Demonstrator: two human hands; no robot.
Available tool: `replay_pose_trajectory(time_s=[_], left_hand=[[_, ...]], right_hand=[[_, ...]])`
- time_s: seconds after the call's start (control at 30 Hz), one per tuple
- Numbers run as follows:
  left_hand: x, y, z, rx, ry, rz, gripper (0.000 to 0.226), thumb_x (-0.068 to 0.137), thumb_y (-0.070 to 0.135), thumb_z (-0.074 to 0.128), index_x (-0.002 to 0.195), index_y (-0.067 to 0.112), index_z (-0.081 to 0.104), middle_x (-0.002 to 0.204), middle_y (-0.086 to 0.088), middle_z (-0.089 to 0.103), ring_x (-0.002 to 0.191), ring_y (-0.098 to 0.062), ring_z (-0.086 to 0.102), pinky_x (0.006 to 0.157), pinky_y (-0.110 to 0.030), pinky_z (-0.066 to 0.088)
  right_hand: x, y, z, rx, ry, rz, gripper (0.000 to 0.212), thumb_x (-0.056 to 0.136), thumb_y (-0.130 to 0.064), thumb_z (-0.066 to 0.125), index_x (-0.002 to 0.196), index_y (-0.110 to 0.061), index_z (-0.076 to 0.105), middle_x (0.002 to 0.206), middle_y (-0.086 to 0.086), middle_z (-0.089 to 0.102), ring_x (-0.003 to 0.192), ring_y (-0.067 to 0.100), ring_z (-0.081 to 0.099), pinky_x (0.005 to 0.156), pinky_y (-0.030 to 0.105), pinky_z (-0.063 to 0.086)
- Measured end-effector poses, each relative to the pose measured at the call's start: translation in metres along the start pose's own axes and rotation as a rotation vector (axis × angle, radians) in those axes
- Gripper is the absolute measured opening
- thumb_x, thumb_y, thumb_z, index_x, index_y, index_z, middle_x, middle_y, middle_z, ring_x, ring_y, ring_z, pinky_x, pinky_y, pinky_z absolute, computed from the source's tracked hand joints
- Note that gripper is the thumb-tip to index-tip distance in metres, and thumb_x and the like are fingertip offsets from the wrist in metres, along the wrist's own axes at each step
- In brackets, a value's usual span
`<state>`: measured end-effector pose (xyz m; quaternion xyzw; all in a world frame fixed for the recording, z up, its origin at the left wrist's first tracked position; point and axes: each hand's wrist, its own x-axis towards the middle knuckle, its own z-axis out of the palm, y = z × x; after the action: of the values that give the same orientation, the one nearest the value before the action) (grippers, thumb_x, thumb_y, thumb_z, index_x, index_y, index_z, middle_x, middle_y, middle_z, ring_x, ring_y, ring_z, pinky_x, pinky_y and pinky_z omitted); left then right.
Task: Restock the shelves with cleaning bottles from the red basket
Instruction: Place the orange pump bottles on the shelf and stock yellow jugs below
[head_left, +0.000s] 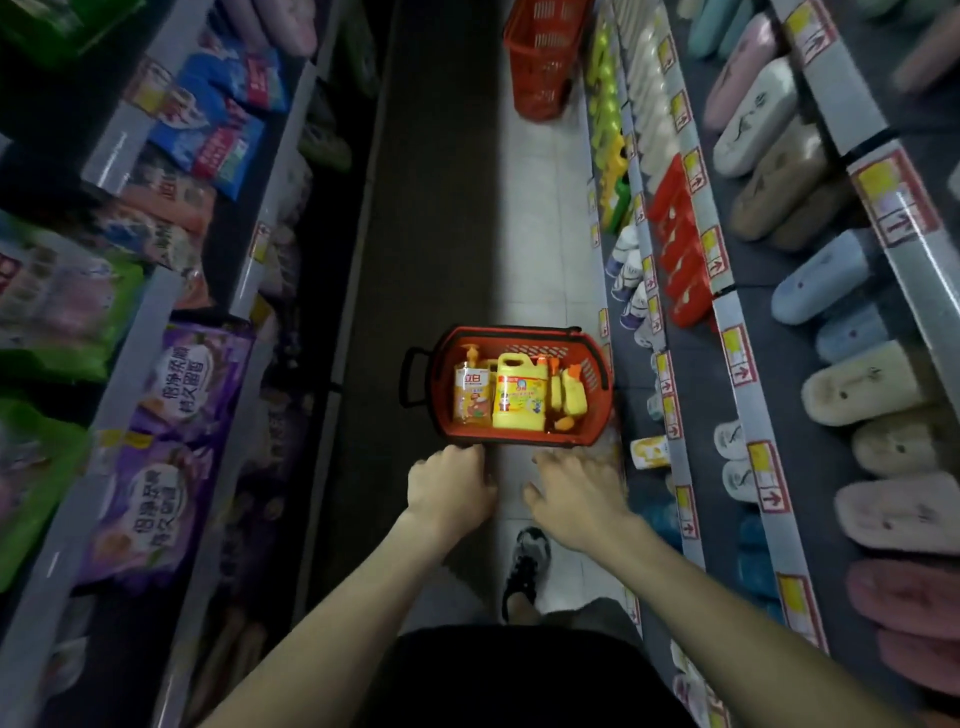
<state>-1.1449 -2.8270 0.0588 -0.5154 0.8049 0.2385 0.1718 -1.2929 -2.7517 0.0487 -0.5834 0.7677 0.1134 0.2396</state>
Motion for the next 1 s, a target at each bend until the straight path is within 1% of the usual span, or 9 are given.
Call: replay_pose_trajectory(time_s=[0.07, 0.17, 0.23, 0.33, 0.5, 0.63, 0.83, 0.93, 1.0], left_hand=[[0.019, 0.005, 0.006, 0.000, -0.049, -0.025, 0.025, 0.097, 0.033, 0.055, 0.114, 0.017, 0.064, 0.116, -0.009, 0.070, 0.109, -0.034, 0.068, 0.081, -0.038, 0.041], [0.045, 0.005, 0.016, -0.016, -0.126, -0.061, 0.026, 0.097, 0.032, 0.053, 0.116, 0.018, 0.064, 0.119, -0.009, 0.070, 0.111, -0.034, 0.068, 0.087, -0.040, 0.046], [0.066, 0.004, 0.021, -0.019, -0.156, -0.071, 0.028, 0.098, 0.032, 0.052, 0.118, 0.017, 0.064, 0.121, -0.010, 0.070, 0.113, -0.035, 0.067, 0.087, -0.039, 0.045], [0.099, -0.002, 0.024, -0.014, -0.178, -0.074, 0.031, 0.096, 0.031, 0.053, 0.121, 0.018, 0.065, 0.121, -0.009, 0.071, 0.112, -0.035, 0.068, 0.085, -0.038, 0.045], [0.161, -0.020, 0.029, -0.063, -0.190, -0.076, 0.034, 0.095, 0.034, 0.053, 0.124, 0.021, 0.064, 0.120, -0.006, 0.071, 0.109, -0.032, 0.068, 0.087, -0.040, 0.050], [0.202, -0.038, 0.042, -0.065, -0.218, -0.086, 0.035, 0.097, 0.035, 0.050, 0.126, 0.021, 0.064, 0.121, -0.007, 0.071, 0.111, -0.034, 0.067, 0.088, -0.042, 0.048], [0.263, -0.052, 0.073, -0.091, -0.304, -0.124, 0.032, 0.095, 0.036, 0.051, 0.119, 0.023, 0.067, 0.117, -0.006, 0.072, 0.108, -0.033, 0.068, 0.080, -0.040, 0.043], [0.292, -0.052, 0.095, -0.107, -0.360, -0.159, 0.030, 0.093, 0.039, 0.055, 0.114, 0.022, 0.068, 0.117, -0.005, 0.073, 0.107, -0.031, 0.068, 0.080, -0.039, 0.043], [0.314, -0.049, 0.110, -0.125, -0.386, -0.181, 0.028, 0.094, 0.036, 0.056, 0.115, 0.021, 0.068, 0.118, -0.005, 0.073, 0.108, -0.031, 0.068, 0.082, -0.039, 0.044]], right_hand=[[0.023, 0.009, 0.002, -0.025, -0.050, -0.015, 0.052, 0.101, -0.050, 0.044, 0.135, -0.013, 0.059, 0.133, 0.013, 0.067, 0.122, 0.033, 0.061, 0.099, 0.041, 0.047], [0.054, 0.016, 0.007, -0.060, -0.103, -0.034, 0.051, 0.101, -0.048, 0.045, 0.134, -0.012, 0.060, 0.131, 0.014, 0.067, 0.122, 0.034, 0.061, 0.099, 0.042, 0.048], [0.078, 0.019, 0.011, -0.073, -0.136, -0.047, 0.051, 0.102, -0.046, 0.045, 0.135, -0.011, 0.059, 0.132, 0.015, 0.067, 0.123, 0.036, 0.060, 0.099, 0.043, 0.048], [0.114, 0.022, 0.016, -0.088, -0.176, -0.054, 0.054, 0.103, -0.045, 0.045, 0.141, -0.009, 0.056, 0.138, 0.016, 0.063, 0.127, 0.037, 0.058, 0.103, 0.045, 0.046], [0.176, 0.027, 0.023, -0.100, -0.239, -0.034, 0.051, 0.104, -0.043, 0.044, 0.140, -0.009, 0.055, 0.138, 0.015, 0.062, 0.128, 0.035, 0.056, 0.104, 0.046, 0.043], [0.220, 0.032, 0.032, -0.112, -0.267, -0.004, 0.048, 0.103, -0.041, 0.043, 0.137, -0.011, 0.055, 0.136, 0.013, 0.063, 0.127, 0.033, 0.055, 0.103, 0.046, 0.042], [0.285, 0.050, 0.059, -0.090, -0.309, 0.006, 0.044, 0.101, -0.041, 0.044, 0.132, -0.012, 0.057, 0.133, 0.013, 0.065, 0.125, 0.033, 0.057, 0.102, 0.044, 0.042], [0.317, 0.064, 0.078, -0.067, -0.328, 0.019, 0.044, 0.102, -0.039, 0.044, 0.133, -0.011, 0.057, 0.132, 0.013, 0.065, 0.124, 0.033, 0.057, 0.102, 0.044, 0.044], [0.339, 0.074, 0.095, -0.047, -0.349, 0.031, 0.045, 0.103, -0.039, 0.042, 0.136, -0.011, 0.057, 0.132, 0.013, 0.064, 0.124, 0.033, 0.057, 0.102, 0.045, 0.045]])
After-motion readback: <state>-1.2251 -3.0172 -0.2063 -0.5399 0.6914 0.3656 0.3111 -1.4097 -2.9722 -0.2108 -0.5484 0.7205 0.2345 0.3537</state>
